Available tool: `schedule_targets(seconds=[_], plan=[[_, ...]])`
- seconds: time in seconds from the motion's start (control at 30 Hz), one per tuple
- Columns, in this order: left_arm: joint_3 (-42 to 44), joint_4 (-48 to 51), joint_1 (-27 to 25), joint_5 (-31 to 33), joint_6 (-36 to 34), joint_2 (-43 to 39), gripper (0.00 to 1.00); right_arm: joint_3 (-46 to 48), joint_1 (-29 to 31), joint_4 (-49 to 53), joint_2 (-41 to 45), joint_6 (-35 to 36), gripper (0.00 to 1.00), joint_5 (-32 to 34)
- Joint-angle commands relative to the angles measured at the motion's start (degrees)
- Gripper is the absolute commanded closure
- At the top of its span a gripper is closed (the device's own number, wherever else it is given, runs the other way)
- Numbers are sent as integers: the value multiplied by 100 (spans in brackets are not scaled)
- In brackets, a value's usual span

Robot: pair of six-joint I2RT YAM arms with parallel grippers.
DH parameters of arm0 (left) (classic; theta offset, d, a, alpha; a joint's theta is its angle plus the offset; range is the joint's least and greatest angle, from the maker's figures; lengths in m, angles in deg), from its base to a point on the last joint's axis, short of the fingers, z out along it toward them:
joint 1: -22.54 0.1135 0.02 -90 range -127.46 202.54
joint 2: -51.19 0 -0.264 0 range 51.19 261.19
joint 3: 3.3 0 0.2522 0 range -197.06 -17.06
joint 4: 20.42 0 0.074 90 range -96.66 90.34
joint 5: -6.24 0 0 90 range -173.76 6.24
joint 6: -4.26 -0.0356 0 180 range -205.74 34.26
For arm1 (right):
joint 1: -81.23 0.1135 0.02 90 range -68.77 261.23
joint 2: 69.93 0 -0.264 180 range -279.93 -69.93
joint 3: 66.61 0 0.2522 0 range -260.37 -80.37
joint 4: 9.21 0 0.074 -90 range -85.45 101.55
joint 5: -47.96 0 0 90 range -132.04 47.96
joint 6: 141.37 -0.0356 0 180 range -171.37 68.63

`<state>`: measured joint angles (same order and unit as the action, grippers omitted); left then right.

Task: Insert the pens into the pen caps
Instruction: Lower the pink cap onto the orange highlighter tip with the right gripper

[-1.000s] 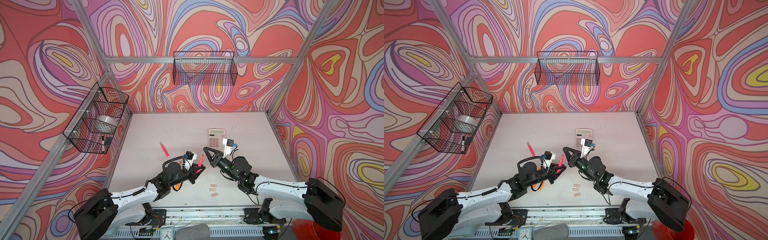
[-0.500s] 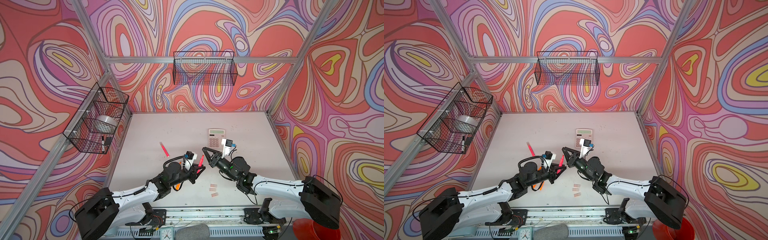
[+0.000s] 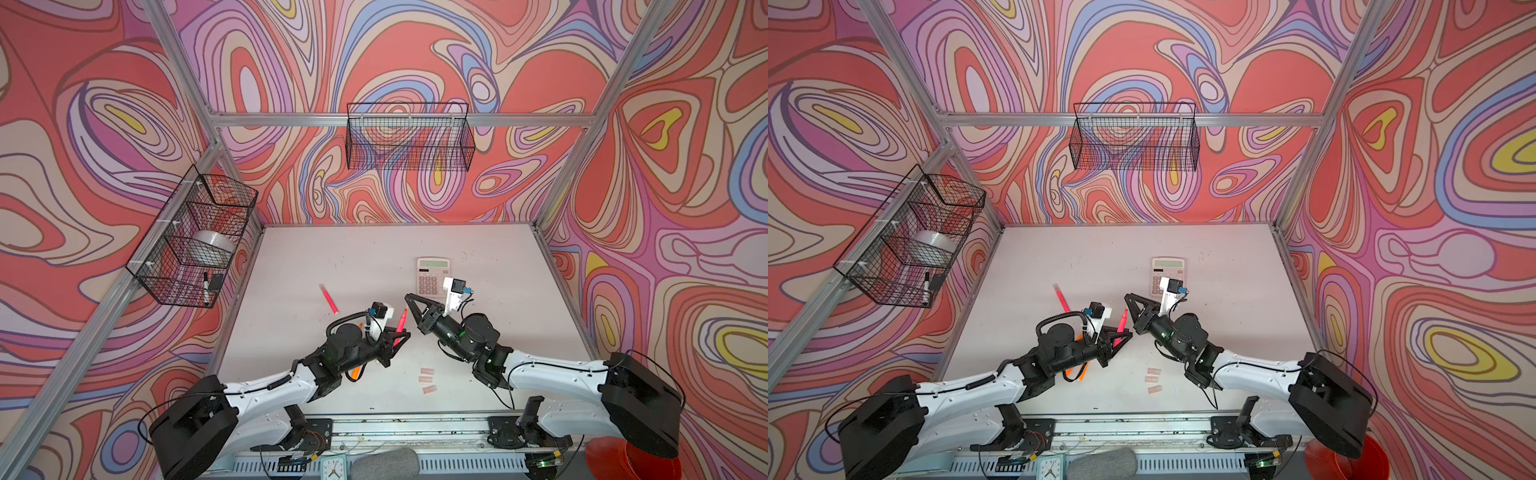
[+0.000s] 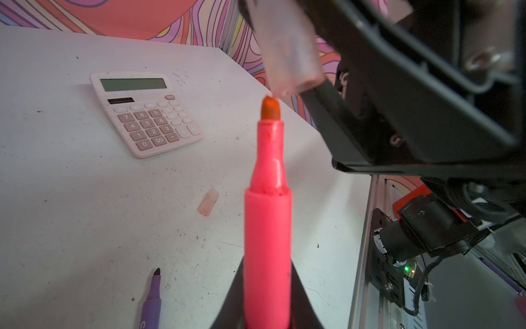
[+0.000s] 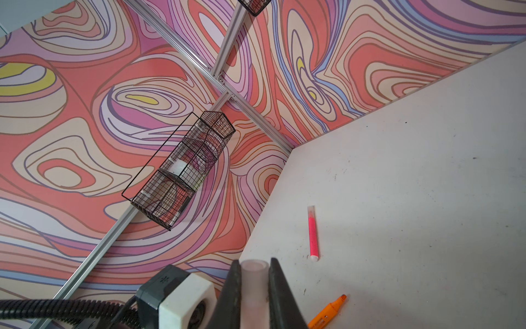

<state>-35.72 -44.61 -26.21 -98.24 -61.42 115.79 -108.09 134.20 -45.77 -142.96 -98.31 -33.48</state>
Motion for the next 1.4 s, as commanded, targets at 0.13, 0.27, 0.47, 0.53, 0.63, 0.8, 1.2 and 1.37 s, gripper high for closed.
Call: schedule_targets(seconds=[0.13,0.27,0.47,0.53,0.63,0.8,1.2,1.37], plan=[[-86,-257,-2,-44,9,-98,100,-84,38,70,-147,125,100,213],[-68,-298,-3,-23,19,-81,100,-164,43,218,-47,167,100,285],[-90,-275,1,78,1,-52,100,-151,54,193,-9,129,100,123],[-103,-262,2,141,18,-44,100,-134,106,143,-34,123,100,78],[-101,-234,-2,256,70,-93,100,-129,234,98,-111,164,100,106],[-289,-28,5,465,28,-304,100,-78,295,81,-167,181,100,87],[-927,-102,117,-44,198,-481,100,242,316,-218,25,596,81,-283],[-849,-71,113,-123,121,-571,100,430,311,240,500,784,50,146]])
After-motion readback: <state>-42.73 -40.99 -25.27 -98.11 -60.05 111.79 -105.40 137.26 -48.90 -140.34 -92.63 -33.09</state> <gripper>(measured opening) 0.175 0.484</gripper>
